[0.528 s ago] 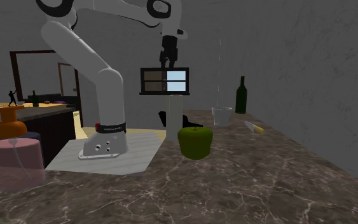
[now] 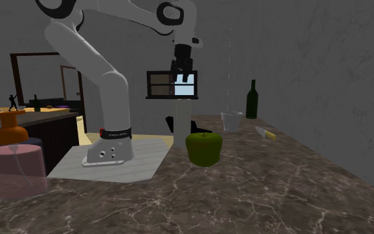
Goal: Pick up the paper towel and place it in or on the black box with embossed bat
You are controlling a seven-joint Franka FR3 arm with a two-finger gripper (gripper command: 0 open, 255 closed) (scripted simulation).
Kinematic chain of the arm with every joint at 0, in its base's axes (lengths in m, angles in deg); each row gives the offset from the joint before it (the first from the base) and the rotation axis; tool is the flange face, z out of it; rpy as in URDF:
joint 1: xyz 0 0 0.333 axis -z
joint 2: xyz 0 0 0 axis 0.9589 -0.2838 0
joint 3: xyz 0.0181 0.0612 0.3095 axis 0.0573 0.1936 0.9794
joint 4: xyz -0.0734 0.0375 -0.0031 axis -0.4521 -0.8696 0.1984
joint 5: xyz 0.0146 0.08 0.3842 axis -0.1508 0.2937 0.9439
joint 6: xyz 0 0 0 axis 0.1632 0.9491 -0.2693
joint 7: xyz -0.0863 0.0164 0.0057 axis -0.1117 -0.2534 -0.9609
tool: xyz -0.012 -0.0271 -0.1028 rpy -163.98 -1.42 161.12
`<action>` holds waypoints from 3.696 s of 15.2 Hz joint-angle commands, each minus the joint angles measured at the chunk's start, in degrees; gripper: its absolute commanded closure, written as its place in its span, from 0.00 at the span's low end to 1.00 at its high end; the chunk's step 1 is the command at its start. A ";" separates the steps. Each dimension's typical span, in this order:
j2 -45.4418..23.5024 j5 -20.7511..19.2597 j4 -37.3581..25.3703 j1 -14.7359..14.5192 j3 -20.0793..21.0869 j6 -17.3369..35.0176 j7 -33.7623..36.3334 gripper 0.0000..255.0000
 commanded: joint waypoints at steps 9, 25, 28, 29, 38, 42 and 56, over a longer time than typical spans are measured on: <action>-7.02 -7.64 3.32 3.25 -10.52 10.74 -13.12 0.00; -7.82 -8.42 7.88 3.60 -11.35 16.08 -13.01 1.00; -7.83 -8.41 7.88 3.59 -11.34 16.09 -13.01 1.00; -7.83 -8.41 7.89 3.59 -11.35 16.10 -13.01 1.00; -6.45 -7.91 4.89 3.47 -10.62 11.73 -13.04 1.00; -5.68 -7.51 2.30 3.35 -10.08 8.38 -13.08 1.00; -5.01 -6.20 -7.97 2.85 -8.47 -2.57 -13.34 1.00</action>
